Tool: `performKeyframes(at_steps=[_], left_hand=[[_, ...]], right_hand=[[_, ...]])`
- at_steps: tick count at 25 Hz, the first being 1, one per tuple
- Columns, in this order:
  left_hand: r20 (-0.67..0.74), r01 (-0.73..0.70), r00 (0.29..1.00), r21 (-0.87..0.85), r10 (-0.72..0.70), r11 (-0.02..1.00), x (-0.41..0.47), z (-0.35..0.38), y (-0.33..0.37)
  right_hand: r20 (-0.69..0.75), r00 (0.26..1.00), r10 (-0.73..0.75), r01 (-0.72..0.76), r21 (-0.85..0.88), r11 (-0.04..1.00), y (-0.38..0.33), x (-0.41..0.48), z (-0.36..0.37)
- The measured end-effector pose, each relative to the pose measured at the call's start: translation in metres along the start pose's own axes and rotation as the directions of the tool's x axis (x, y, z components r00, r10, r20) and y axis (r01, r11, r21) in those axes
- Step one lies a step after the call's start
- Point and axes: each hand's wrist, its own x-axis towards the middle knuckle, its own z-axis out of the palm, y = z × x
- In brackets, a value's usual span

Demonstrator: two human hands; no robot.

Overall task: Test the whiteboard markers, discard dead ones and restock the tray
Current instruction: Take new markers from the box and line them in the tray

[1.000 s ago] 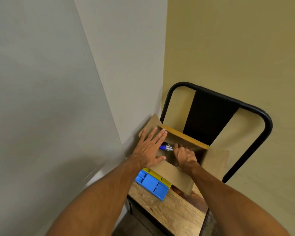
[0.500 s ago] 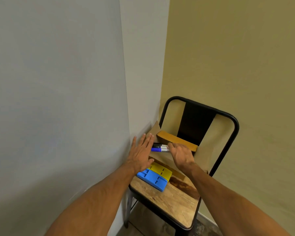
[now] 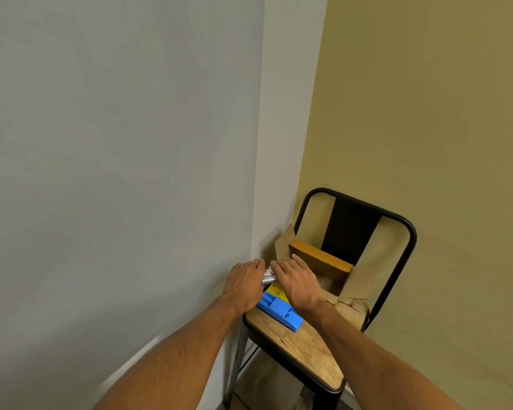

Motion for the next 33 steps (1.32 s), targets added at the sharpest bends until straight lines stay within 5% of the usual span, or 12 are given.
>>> performKeyframes(at_steps=[5,8,10,14,17,21,27,33], left_hand=[[0.016,0.111,0.994,0.065,-0.112,0.992,-0.034,-0.009,-0.008],[-0.012,0.187,0.982,0.083,-0.186,0.979,-0.051,-0.010,-0.019],[-0.048,0.222,0.975,0.097,-0.218,0.970,-0.062,-0.011,-0.024],[-0.105,0.287,0.956,0.124,-0.275,0.950,-0.083,-0.005,-0.021],[-0.134,0.330,0.940,0.130,-0.314,0.935,-0.100,-0.001,-0.016],[-0.166,0.420,0.902,0.130,-0.398,0.898,-0.128,0.001,-0.012],[-0.231,0.512,0.851,0.161,-0.472,0.844,-0.180,-0.003,-0.020],[-0.266,0.635,0.765,0.165,-0.586,0.754,-0.246,-0.004,-0.036]], right_hand=[[-0.065,0.997,-0.032,0.047,0.251,0.967,-0.008,0.000,-0.002],[0.068,0.996,0.060,-0.089,0.580,0.810,-0.002,-0.007,-0.009],[0.225,0.965,0.133,-0.256,0.721,0.644,-0.003,-0.008,-0.012],[0.496,0.858,0.131,-0.499,0.866,-0.011,-0.028,-0.007,-0.028],[0.582,0.805,0.115,-0.547,0.803,-0.235,-0.050,-0.004,-0.030],[0.591,0.805,0.051,-0.545,0.771,-0.330,-0.077,-0.007,-0.027],[0.526,0.841,-0.126,-0.540,0.802,-0.254,-0.116,-0.019,-0.020],[0.494,0.821,-0.287,-0.568,0.759,-0.319,-0.181,-0.024,-0.016]])
